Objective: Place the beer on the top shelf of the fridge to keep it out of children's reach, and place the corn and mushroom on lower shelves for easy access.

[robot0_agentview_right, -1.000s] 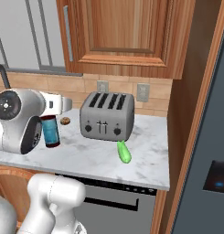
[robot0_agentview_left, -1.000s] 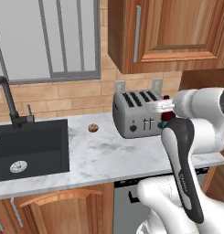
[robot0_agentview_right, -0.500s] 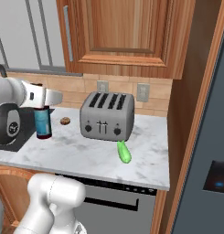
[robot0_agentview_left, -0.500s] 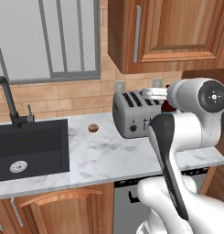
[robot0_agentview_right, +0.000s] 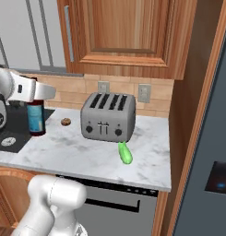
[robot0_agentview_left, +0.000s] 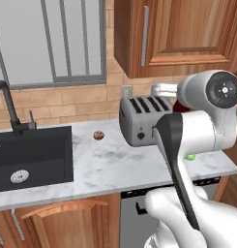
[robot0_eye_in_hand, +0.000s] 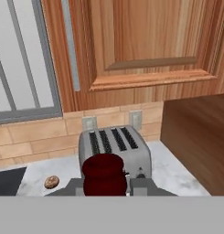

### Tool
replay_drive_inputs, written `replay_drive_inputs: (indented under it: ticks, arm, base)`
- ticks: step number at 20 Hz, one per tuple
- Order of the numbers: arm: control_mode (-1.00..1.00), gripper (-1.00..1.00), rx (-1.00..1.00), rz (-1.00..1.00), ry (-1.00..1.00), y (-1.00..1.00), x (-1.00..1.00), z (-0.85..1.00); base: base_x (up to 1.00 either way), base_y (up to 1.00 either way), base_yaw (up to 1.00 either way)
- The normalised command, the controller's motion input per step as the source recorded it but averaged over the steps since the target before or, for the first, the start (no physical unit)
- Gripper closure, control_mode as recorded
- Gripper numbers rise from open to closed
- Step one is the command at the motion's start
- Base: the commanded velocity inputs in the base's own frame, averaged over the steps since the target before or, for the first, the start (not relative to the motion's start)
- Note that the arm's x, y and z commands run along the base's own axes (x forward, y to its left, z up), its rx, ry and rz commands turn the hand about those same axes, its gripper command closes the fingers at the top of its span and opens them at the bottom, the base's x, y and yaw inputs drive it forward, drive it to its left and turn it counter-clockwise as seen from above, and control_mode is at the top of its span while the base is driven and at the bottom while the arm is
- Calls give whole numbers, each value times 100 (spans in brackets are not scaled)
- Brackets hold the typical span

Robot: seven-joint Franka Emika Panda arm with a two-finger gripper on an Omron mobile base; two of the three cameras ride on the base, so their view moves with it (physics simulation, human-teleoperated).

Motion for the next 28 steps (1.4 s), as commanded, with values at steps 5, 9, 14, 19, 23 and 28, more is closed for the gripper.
replay_drive_inputs:
  ticks: [5, 9, 14, 19, 23, 28]
  arm:
    - [100, 100, 0, 0, 0, 0, 0, 0]
    - [100, 100, 0, 0, 0, 0, 0, 0]
    - [100, 100, 0, 0, 0, 0, 0, 0]
    - [100, 100, 0, 0, 0, 0, 0, 0]
    - [100, 100, 0, 0, 0, 0, 0, 0]
    - [100, 100, 0, 0, 0, 0, 0, 0]
  base:
    - [-56, -13, 0]
    - [-73, -36, -6]
    - [-76, -61, -27]
    - [-46, -79, -50]
    - [-7, -79, -61]
    - [7, -79, -52]
